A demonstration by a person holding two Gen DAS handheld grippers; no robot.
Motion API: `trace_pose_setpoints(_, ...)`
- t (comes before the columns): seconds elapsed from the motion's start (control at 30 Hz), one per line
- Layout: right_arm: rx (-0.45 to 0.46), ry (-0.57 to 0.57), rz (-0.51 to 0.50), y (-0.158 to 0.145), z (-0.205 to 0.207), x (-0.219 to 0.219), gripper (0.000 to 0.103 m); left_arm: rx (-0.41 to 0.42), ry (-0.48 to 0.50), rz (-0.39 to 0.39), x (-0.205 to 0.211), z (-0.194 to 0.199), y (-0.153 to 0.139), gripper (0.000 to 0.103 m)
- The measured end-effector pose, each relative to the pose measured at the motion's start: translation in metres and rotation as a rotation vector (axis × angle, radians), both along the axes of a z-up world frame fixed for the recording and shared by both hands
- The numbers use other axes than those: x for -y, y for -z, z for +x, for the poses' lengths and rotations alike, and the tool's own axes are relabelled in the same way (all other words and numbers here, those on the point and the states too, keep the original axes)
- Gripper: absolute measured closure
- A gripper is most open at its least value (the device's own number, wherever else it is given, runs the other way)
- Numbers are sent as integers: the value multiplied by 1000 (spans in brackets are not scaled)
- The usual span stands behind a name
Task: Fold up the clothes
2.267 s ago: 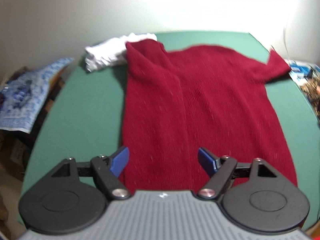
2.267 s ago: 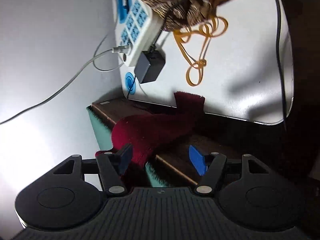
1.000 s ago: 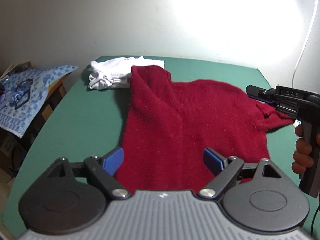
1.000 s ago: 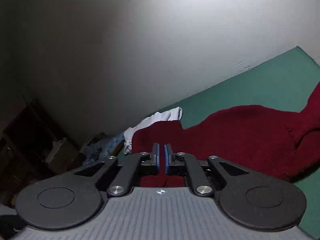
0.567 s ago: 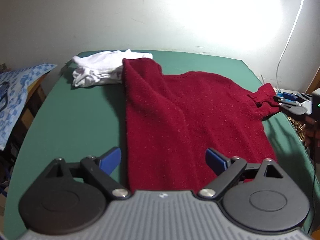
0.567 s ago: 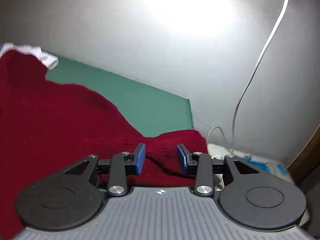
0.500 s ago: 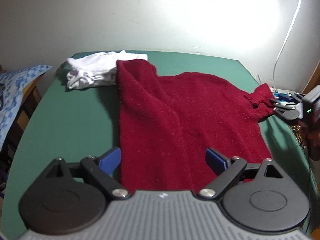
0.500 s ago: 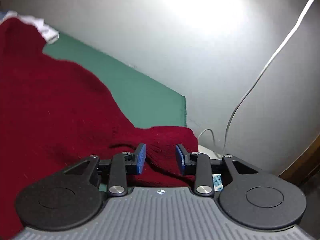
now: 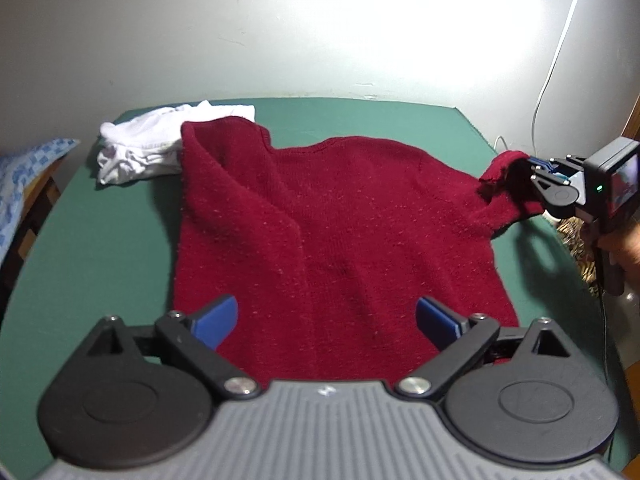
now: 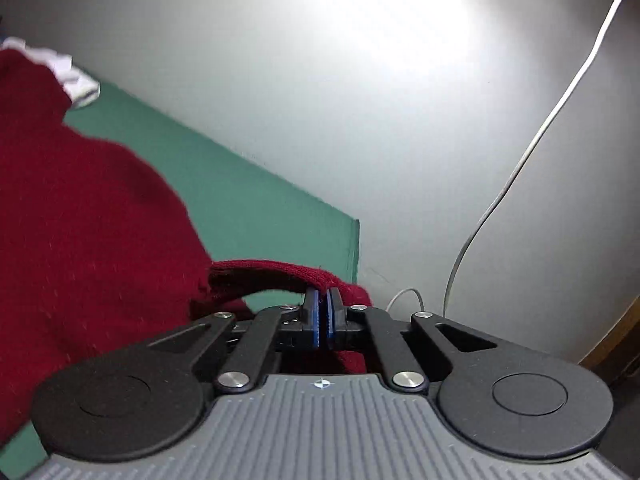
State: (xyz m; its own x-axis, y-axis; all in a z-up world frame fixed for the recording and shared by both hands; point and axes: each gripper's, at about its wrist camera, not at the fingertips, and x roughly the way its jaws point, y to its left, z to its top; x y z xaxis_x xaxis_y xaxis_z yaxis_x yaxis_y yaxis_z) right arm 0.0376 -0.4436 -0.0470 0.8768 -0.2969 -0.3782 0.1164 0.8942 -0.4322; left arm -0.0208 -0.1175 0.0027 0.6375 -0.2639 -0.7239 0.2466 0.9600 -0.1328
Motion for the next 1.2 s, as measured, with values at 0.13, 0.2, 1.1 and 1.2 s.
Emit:
trace_pose_setpoints(0.13,58,-160,168,-39,-15,-28,100,-33,-9,-105,2,15,1,11)
trace_pose_setpoints(0.2,80,-236,251,-50,-25,-53,100,-46,-27,-149,-1,19,2,11)
trace_pose_setpoints(1.1,-188,-236,428,50,-197,-162,69,-104,92,-153,26,103,74,13)
trace_pose_setpoints(1.2,-169,-215,427,52,-198,-166,68,-91,103,-137,33,111,82,9)
